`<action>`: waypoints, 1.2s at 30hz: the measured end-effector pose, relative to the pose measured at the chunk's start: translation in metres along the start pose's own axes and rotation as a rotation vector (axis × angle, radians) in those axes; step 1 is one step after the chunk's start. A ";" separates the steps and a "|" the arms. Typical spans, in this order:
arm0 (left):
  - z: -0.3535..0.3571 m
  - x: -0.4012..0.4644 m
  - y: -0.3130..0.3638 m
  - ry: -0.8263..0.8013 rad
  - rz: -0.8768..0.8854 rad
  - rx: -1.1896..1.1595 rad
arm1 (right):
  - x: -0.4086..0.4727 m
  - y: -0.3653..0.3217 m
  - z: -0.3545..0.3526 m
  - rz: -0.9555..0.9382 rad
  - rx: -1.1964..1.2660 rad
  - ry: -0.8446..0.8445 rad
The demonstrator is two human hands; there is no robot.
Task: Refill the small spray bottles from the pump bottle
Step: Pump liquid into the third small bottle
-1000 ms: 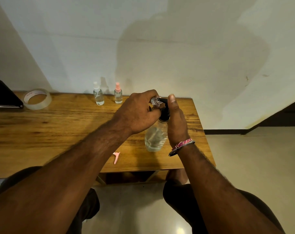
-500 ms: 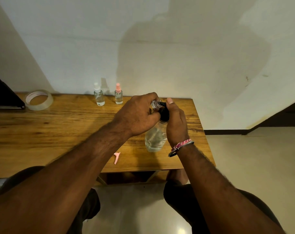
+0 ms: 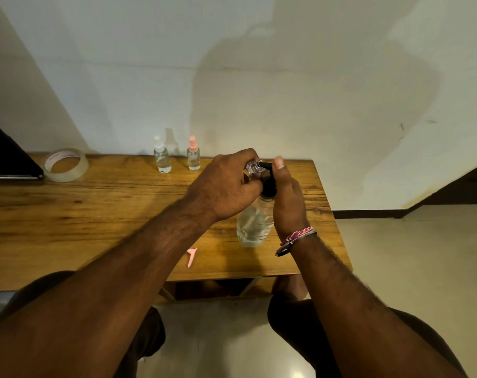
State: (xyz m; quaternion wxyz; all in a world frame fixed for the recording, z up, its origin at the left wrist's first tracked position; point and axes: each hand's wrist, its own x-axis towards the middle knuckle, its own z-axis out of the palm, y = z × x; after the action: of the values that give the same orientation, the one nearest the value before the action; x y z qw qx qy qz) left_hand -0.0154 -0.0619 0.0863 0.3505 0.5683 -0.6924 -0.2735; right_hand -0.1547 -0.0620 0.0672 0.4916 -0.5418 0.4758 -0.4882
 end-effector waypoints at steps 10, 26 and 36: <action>-0.001 0.000 0.001 -0.004 -0.006 -0.007 | -0.003 -0.008 -0.002 0.060 0.057 -0.050; 0.001 0.001 -0.003 -0.011 0.001 0.019 | 0.002 -0.006 0.000 0.086 0.058 0.001; 0.001 0.000 -0.002 -0.010 -0.011 0.025 | 0.002 -0.005 -0.002 0.066 0.094 -0.006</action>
State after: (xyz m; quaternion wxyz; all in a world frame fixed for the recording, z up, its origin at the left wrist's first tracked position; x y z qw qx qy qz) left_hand -0.0149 -0.0622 0.0836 0.3385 0.5749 -0.6945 -0.2695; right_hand -0.1561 -0.0635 0.0726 0.5340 -0.5035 0.4684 -0.4919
